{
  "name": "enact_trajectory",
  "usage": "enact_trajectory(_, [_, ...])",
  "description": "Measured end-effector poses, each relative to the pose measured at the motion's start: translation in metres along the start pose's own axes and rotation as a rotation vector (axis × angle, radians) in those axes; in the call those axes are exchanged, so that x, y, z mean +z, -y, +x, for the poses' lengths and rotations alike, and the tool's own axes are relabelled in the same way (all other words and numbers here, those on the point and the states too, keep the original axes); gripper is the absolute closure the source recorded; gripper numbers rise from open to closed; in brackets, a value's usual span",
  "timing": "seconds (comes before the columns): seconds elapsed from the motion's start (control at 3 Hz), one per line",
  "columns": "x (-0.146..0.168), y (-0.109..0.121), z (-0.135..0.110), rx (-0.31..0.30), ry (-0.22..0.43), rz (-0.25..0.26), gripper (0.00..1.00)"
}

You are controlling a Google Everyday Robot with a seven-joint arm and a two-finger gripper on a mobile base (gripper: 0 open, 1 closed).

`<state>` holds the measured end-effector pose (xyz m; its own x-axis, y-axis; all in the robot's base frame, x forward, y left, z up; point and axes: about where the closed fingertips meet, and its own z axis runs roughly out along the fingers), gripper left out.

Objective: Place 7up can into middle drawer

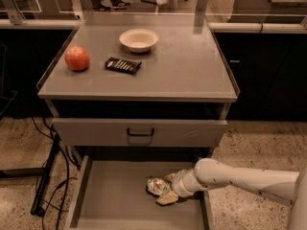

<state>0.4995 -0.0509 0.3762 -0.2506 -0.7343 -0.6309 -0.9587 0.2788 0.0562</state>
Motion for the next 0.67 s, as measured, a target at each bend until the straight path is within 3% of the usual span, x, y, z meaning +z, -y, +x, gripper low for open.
enact_trajectory(0.33, [0.0000, 0.0000, 0.0000, 0.000, 0.000, 0.000, 0.00])
enact_trajectory(0.67, [0.0001, 0.0000, 0.0000, 0.000, 0.000, 0.000, 0.00])
